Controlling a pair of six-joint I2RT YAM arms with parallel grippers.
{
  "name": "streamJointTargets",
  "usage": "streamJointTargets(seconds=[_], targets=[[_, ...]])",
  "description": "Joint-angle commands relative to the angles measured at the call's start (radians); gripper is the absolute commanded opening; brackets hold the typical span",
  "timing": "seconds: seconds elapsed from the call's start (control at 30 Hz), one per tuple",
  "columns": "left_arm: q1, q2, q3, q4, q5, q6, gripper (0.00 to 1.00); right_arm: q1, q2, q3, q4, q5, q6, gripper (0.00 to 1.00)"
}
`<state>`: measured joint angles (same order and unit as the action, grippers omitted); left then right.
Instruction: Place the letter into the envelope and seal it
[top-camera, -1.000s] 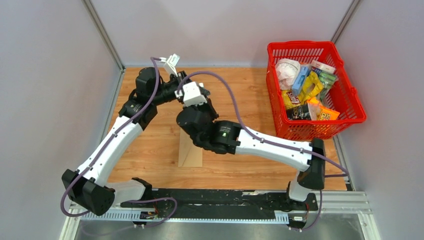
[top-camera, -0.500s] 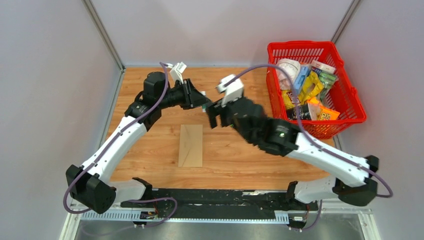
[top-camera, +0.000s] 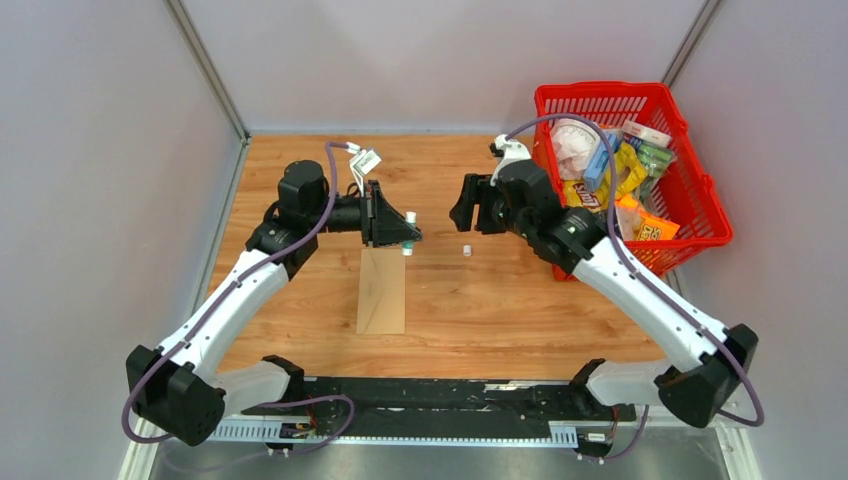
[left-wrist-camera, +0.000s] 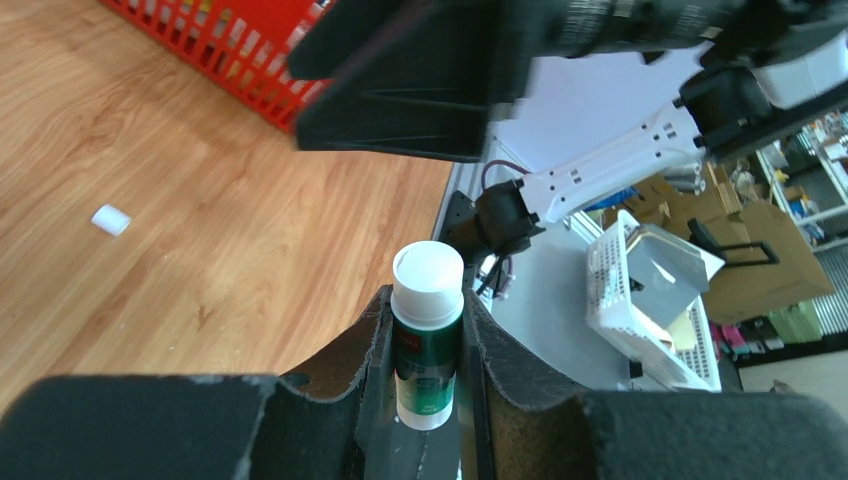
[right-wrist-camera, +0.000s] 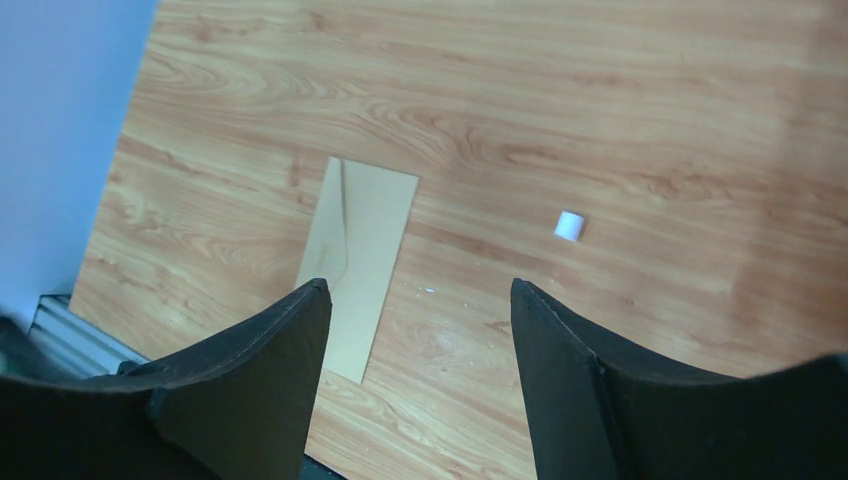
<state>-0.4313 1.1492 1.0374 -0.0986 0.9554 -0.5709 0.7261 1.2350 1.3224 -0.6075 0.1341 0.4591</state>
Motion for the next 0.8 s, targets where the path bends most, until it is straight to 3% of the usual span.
streamJointTargets(seconds=[0.0, 0.27, 0.53, 0.77], targets=[[0.0, -0.023, -0.003, 0.043, 0.106, 0.074, 0.0, -0.033, 0.084, 0.0, -0.024, -0.028, 0.089, 0.68], [0.0, -0.057, -0.034, -0.104, 0.017, 0.14, 0.0, -0.063, 0.3, 0.029, -0.026, 0.022, 0.075, 0.64], [0.0, -0.129, -0.077, -0.148, -0.004, 0.147, 0.0, -0.1, 0.55, 0.119, -0.072, 0.039, -0.006, 0.61], [0.0, -0.126, -0.06, -0.204, -0.012, 0.183, 0.0, -0.119, 0.678, 0.205, -0.107, 0.05, -0.042, 0.6]])
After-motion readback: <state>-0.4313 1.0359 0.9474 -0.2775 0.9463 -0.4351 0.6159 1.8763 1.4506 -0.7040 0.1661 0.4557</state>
